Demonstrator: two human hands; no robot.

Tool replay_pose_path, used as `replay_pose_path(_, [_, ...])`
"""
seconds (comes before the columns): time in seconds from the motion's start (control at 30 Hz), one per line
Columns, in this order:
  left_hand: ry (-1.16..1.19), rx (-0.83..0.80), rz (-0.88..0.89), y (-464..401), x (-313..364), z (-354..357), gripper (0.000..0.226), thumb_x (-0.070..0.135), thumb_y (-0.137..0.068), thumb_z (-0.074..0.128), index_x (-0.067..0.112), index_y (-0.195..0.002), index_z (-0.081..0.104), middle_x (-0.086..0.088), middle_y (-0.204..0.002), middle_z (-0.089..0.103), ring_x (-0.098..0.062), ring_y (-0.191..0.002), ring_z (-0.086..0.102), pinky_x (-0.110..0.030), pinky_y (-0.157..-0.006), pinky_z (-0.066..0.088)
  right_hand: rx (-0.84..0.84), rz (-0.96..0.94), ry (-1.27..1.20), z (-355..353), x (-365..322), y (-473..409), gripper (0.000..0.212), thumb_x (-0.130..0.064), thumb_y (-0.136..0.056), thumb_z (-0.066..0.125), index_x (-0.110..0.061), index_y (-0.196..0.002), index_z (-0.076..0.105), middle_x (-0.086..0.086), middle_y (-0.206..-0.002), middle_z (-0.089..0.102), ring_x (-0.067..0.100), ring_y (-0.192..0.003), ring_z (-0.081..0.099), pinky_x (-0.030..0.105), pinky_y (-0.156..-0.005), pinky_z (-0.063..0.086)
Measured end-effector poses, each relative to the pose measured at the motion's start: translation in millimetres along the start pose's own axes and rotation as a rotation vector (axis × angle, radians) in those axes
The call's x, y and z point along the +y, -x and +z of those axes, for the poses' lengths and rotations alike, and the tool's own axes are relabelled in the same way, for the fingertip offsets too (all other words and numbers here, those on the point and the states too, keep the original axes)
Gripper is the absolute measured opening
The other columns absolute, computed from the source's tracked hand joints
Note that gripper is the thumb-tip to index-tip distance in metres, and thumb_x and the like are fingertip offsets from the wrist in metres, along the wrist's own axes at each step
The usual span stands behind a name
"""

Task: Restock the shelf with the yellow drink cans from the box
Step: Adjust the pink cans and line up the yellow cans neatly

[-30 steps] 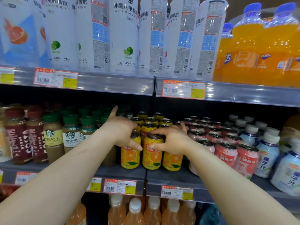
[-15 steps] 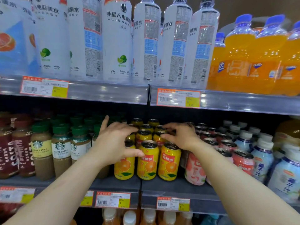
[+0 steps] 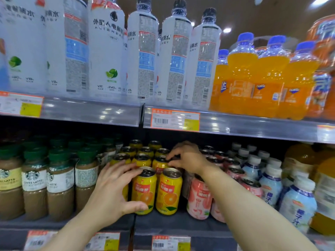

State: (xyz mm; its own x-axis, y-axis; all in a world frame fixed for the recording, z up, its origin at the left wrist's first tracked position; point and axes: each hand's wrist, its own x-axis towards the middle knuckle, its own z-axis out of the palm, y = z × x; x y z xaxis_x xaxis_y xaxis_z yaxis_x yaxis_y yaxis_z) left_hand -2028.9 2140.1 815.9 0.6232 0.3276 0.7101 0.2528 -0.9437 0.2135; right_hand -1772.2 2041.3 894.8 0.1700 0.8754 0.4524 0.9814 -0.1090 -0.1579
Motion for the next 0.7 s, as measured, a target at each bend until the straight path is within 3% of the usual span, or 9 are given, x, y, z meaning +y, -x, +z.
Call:
replay_pose_path(0.17, [-0.074, 0.009, -0.003, 3.5, 1.4, 1.3, 0.095, 0.094, -0.056, 0.048, 0.035, -0.129, 0.056, 0.018, -0.132, 0.045, -0.017, -0.129, 0.035, -0.053, -0.106, 0.022, -0.062, -0.019, 0.038, 5.5, 4.8, -6.7, 0.022, -0.039, -0.077, 0.075, -0.034, -0.099, 0.074, -0.006, -0.11, 0.066, 0.019, -0.111, 0.051, 0.035, -0.102, 0.031])
replay_pose_path(0.27, [-0.102, -0.004, -0.019, 5.5, 2.3, 2.3, 0.096, 0.095, -0.056, 0.047, 0.035, -0.13, 0.055, 0.011, -0.134, 0.053, -0.021, -0.129, 0.038, -0.055, -0.108, 0.022, -0.053, -0.03, -0.028, 7.4, 6.9, -7.6, 0.017, -0.036, -0.077, 0.076, -0.033, -0.093, 0.075, -0.008, -0.102, 0.068, 0.017, -0.103, 0.058, 0.038, -0.101, 0.038])
replay_pose_path(0.4, [-0.125, -0.028, -0.046, 5.0, 5.6, 2.2, 0.1, 0.096, -0.056, 0.045, 0.032, -0.132, 0.055, 0.005, -0.135, 0.056, -0.026, -0.129, 0.043, -0.056, -0.108, 0.023, -0.079, -0.03, -0.129, 6.4, 5.2, -3.8, 0.011, -0.025, -0.081, 0.074, -0.023, -0.092, 0.076, -0.008, -0.096, 0.066, 0.012, -0.093, 0.062, 0.033, -0.094, 0.048])
replay_pose_path(0.7, [-0.115, -0.094, -0.086, 6.5, 12.6, -4.5, 0.106, 0.097, -0.053, 0.046, 0.035, -0.139, 0.046, 0.009, -0.143, 0.047, -0.024, -0.137, 0.035, -0.052, -0.113, 0.013, -0.118, -0.056, -0.16, 1.1, 8.6, 4.4, 0.008, -0.021, -0.087, 0.068, -0.021, -0.094, 0.072, -0.004, -0.097, 0.059, 0.016, -0.093, 0.059, 0.035, -0.092, 0.049])
